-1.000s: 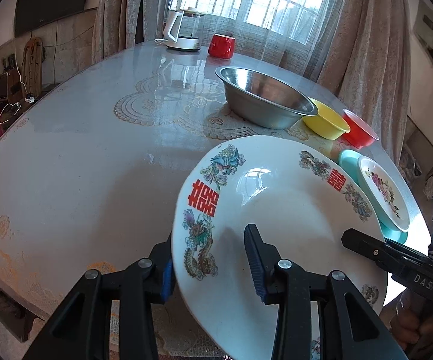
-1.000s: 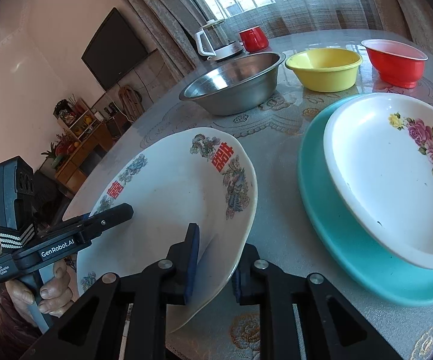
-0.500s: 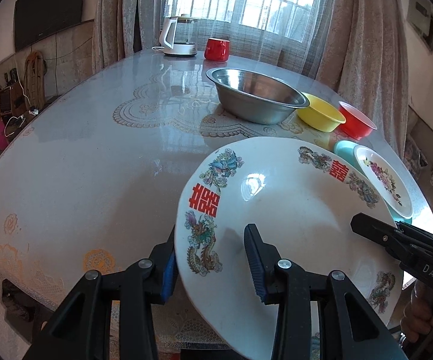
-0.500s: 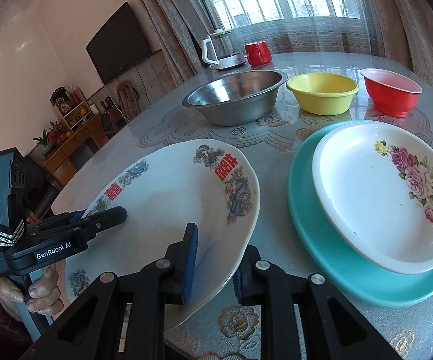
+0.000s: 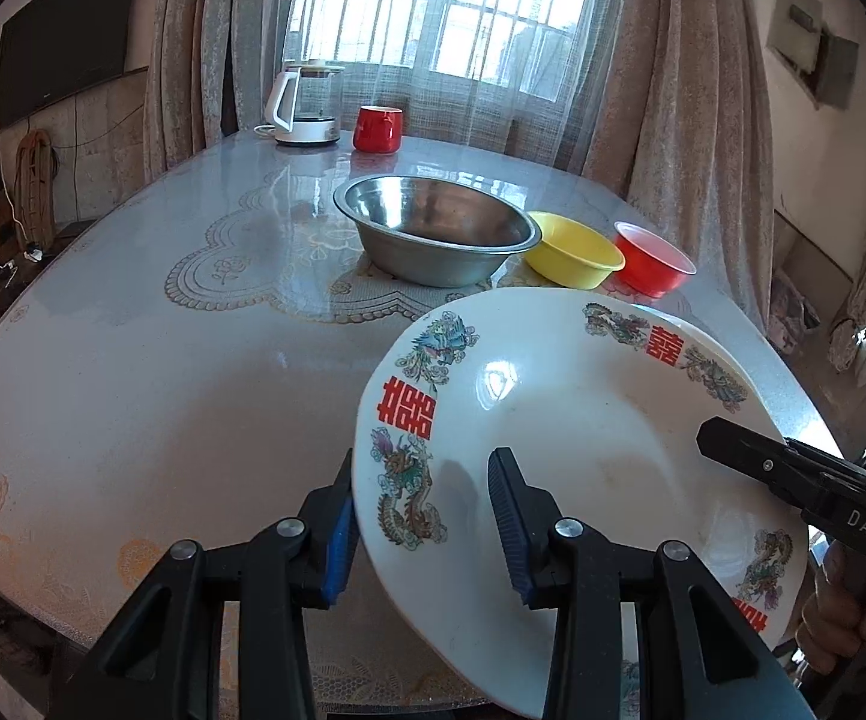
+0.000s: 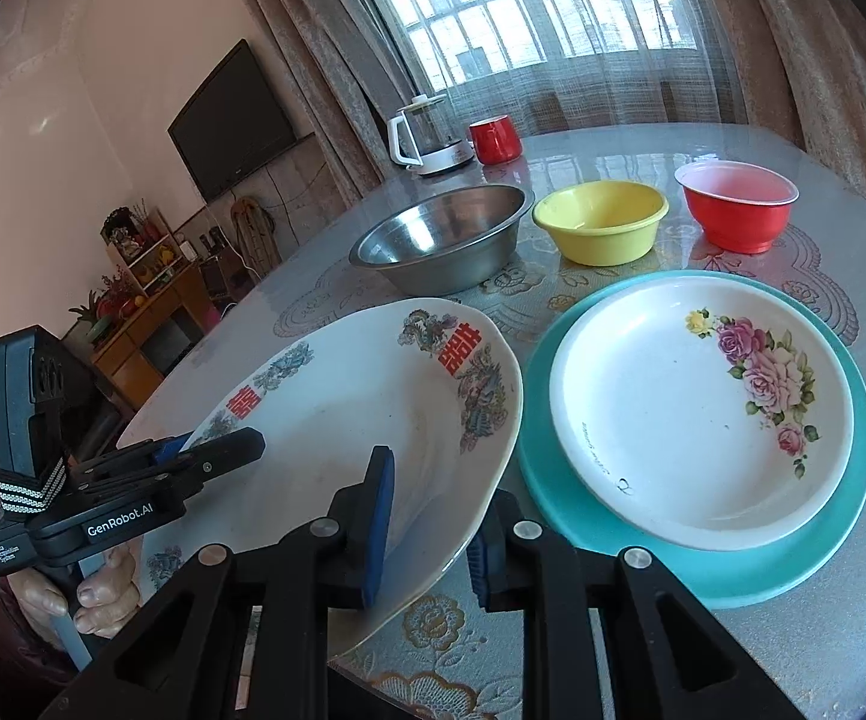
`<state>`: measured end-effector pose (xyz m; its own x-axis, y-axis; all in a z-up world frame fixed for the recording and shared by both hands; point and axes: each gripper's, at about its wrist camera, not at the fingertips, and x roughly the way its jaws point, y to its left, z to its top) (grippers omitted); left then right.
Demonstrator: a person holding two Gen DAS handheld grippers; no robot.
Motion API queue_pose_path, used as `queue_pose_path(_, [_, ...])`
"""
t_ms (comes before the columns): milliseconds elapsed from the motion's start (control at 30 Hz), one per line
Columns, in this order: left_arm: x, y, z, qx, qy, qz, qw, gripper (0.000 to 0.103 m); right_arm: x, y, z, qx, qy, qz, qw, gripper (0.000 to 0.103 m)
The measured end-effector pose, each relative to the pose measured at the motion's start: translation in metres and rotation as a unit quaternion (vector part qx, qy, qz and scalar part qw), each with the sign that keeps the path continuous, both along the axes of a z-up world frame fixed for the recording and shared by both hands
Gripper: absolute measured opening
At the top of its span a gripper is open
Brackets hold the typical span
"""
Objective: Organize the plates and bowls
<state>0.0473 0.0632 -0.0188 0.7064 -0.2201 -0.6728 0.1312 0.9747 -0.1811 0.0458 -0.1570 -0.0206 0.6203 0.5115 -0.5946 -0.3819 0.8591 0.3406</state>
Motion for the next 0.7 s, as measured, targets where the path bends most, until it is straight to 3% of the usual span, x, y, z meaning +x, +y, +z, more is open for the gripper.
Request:
queue_pose_path(300, [0.026, -0.05, 0.026, 0.005, -0.026, -0.042, 0.9987, 0.04, 0.001, -0.042, 0.023, -0.016, -0.035, -0.058, 0.998, 0.021])
queue_pose_path(433, [0.044, -0.071, 0.028, -0.007, -0.014, -0.06, 0.9981, 0.04, 0.007, -0.064, 0.026, -0.018, -0.032, -0.085, 0.996, 0.021])
queue_pose_path(700, [0.071, -0.117, 0.025, 0.008, -0.008, -0.082, 0.9966, 0.04, 0.023, -0.097, 0.028, -0.052, -0.031, -0.124, 0.99, 0.021])
